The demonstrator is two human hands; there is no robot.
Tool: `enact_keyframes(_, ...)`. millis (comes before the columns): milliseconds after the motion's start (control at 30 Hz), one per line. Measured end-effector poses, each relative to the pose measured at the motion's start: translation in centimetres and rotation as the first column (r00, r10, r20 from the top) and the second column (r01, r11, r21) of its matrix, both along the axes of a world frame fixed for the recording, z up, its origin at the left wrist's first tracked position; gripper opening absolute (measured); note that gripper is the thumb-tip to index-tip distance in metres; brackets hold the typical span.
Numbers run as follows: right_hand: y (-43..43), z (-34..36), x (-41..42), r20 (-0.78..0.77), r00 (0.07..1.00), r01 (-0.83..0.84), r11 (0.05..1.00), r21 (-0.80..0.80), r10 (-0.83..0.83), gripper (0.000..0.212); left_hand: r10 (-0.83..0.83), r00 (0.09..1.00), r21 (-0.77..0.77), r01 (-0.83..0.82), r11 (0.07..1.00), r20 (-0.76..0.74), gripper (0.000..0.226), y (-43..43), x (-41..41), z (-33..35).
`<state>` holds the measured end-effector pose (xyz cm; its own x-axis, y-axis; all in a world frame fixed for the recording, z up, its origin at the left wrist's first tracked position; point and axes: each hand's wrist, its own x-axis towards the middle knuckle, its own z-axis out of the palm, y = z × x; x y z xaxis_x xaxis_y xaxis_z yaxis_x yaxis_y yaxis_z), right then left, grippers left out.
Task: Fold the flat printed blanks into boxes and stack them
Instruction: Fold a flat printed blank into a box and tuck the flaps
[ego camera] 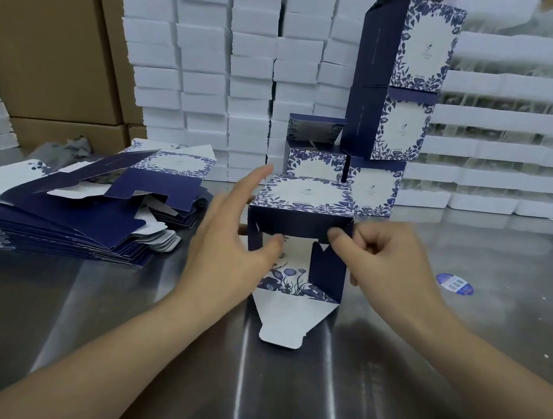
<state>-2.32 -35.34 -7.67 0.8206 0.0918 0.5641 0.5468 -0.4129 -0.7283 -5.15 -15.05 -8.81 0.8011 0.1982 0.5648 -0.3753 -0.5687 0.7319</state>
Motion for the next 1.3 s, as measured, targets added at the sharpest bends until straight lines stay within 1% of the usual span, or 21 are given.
enact_keyframes(67,0.1,-0.1,-0.1,0.011,1.000,-0.028,1.000,0.000,0.028,0.061,0.050,0.998,0.012,-0.050,0.999,0.039,0.066,0.4,0.4,-0.2)
enact_keyframes(133,0.4,-0.1,-0.4,0.018,0.998,-0.054,0.998,0.019,0.053,0.063,0.067,0.996,-0.026,-0.065,0.998,0.059,0.053,0.5,0.6,-0.4)
enact_keyframes(233,0.7,-0.2,-0.7,0.028,0.998,-0.062,0.997,0.049,0.060,0.064,0.111,0.990,-0.083,-0.103,0.991,0.089,0.042,0.5,0.7,-0.5)
enact_keyframes(333,0.9,-0.2,-0.8,0.035,0.998,-0.061,0.995,0.073,0.059,0.064,0.140,0.985,-0.105,-0.130,0.986,0.098,0.037,0.4,0.6,-0.4)
enact_keyframes(433,0.9,-0.2,-0.9,0.015,0.995,-0.101,0.992,0.078,0.101,0.065,0.110,0.989,-0.111,-0.099,0.989,0.100,0.043,0.2,0.4,-0.4)
enact_keyframes(533,1.0,-0.6,-0.9,-0.016,0.989,-0.146,0.988,0.038,0.147,0.059,0.028,0.998,-0.079,-0.023,0.997,0.063,0.069,0.0,0.3,-0.5)
enact_keyframes(600,1.1,-1.0,-0.8,0.013,0.994,-0.106,0.993,-0.047,0.107,0.049,-0.024,1.000,-0.097,0.025,0.995,0.015,0.083,-0.1,0.1,-0.4)
enact_keyframes(667,1.1,-1.2,-0.8,0.061,0.997,-0.040,0.992,-0.121,0.047,0.037,-0.048,0.999,-0.157,0.048,0.986,0.003,0.084,-0.2,0.0,-0.2)
enact_keyframes(700,1.1,-1.1,-0.9,0.073,0.997,-0.026,0.992,-0.127,0.035,0.030,-0.052,0.999,-0.191,0.053,0.980,0.012,0.081,-0.1,0.0,-0.1)
enact_keyframes(800,0.9,-0.5,-0.9,0.055,0.994,-0.093,0.994,-0.055,0.096,0.011,-0.057,0.995,-0.291,0.078,0.954,0.082,0.065,0.3,-0.1,0.3)
enact_keyframes(833,0.9,-0.3,-0.9,0.050,0.989,-0.139,0.990,-0.018,0.140,0.016,-0.063,0.991,-0.334,0.098,0.937,0.114,0.059,0.4,-0.2,0.5)
enact_keyframes(900,0.6,0.1,-0.9,0.062,0.964,-0.261,0.962,0.076,0.257,0.040,-0.074,0.983,-0.423,0.140,0.895,0.169,0.051,0.5,-0.4,1.0)
enact_keyframes(933,0.3,0.3,-0.9,0.084,0.950,-0.307,0.948,0.089,0.299,0.051,-0.075,0.979,-0.456,0.154,0.876,0.188,0.047,0.6,-0.4,1.3)
enact_keyframes(967,0.2,0.4,-0.8,0.112,0.939,-0.334,0.941,0.063,0.325,0.061,-0.070,0.976,-0.476,0.162,0.865,0.205,0.042,0.6,-0.5,1.6)
enact_keyframes(1000,0.0,0.5,-0.6,0.140,0.934,-0.332,0.943,-0.004,0.329,0.069,-0.063,0.974,-0.482,0.162,0.861,0.216,0.038,0.7,-0.6,1.8)
enact_keyframes(1067,-0.4,0.4,-0.2,0.175,0.938,-0.269,0.948,-0.172,0.298,0.079,-0.053,0.973,-0.478,0.157,0.864,0.224,0.037,0.7,-0.6,2.2)
enact_keyframes(1100,-0.5,0.3,0.0,0.175,0.942,-0.244,0.942,-0.231,0.287,0.080,-0.055,0.972,-0.477,0.160,0.864,0.228,0.038,0.7,-0.6,2.2)
enact_keyframes(1167,-0.6,-0.2,0.1,0.164,0.947,-0.231,0.939,-0.255,0.277,0.076,-0.072,0.970,-0.469,0.176,0.865,0.232,0.042,0.5,-0.8,2.1)
enact_keyframes(1233,-0.5,-0.7,0.1,0.187,0.949,-0.212,0.954,-0.213,0.253,0.069,-0.100,0.966,-0.457,0.202,0.866,0.237,0.048,0.3,-0.9,2.0)
enact_keyframes(1300,-0.2,-0.8,0.0,0.203,0.956,-0.186,0.973,-0.138,0.212,0.064,-0.129,0.962,-0.428,0.223,0.876,0.239,0.053,0.1,-1.0,1.9)
